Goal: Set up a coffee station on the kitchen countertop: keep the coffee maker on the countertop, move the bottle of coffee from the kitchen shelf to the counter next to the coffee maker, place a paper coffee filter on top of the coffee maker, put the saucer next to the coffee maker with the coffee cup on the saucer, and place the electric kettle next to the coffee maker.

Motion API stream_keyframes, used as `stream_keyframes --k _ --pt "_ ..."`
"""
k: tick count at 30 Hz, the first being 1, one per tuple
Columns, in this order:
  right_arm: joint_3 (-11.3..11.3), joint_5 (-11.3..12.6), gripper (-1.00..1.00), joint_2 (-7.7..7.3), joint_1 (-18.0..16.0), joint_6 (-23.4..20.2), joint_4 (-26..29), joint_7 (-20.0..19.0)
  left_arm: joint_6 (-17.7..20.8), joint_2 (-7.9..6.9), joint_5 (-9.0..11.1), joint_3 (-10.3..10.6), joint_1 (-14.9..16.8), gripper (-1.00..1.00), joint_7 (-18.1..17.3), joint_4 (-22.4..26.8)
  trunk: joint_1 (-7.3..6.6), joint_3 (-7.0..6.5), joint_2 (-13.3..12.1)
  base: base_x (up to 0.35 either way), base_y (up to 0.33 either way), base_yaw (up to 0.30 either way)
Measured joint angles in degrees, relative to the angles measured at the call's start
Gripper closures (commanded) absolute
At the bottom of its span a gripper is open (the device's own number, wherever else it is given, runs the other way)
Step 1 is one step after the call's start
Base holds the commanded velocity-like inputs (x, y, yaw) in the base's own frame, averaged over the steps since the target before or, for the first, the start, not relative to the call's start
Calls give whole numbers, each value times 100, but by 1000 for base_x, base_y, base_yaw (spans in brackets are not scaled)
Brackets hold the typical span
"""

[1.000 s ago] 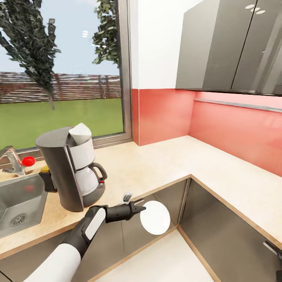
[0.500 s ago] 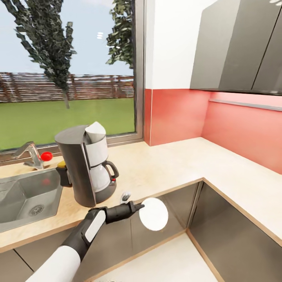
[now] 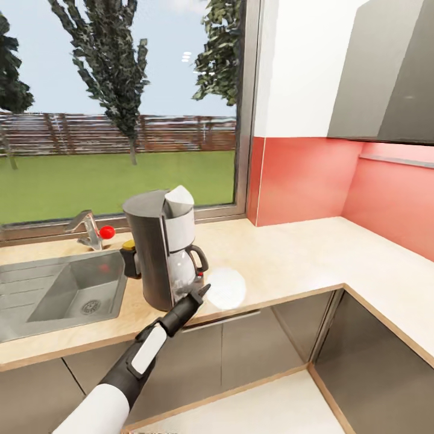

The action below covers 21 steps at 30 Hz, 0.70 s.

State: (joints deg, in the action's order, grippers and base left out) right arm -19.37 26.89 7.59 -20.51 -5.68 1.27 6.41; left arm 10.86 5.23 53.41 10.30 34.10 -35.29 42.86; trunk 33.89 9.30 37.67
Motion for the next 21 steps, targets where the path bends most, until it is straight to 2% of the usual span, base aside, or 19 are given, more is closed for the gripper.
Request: stream_keyframes --k 2,3,5,6,7,12,15,21 --pt "0 0 -100 -1 3 3 0 4 -319 76 265 7 -2 100 287 -102 0 0 0 0 0 278" --pt "0 0 -100 -2 3 3 0 5 -557 130 487 16 -2 100 525 -161 0 0 0 0 0 278" --pt "0 0 -100 -2 3 3 0 12 -836 246 654 11 -6 100 758 -200 0 0 0 0 0 229" --pt "0 1 -100 -2 4 4 0 15 -975 371 691 31 -41 100 835 -216 0 0 0 0 0 92" --pt "0 1 -100 -7 4 5 0 15 -990 388 701 34 -111 100 846 -216 0 0 0 0 0 59" --pt "0 0 -100 -19 5 1 0 1 -1033 436 771 32 -515 100 849 -223 0 1 0 12 -4 12" --pt "0 8 -100 -12 5 -3 0 -8 -1356 476 824 38 -728 100 845 -223 -1 1 0 123 -160 1" --pt "1 17 -100 -11 3 12 4 -4 -1502 476 823 47 -852 100 830 -220 -2 0 0 188 -227 0"
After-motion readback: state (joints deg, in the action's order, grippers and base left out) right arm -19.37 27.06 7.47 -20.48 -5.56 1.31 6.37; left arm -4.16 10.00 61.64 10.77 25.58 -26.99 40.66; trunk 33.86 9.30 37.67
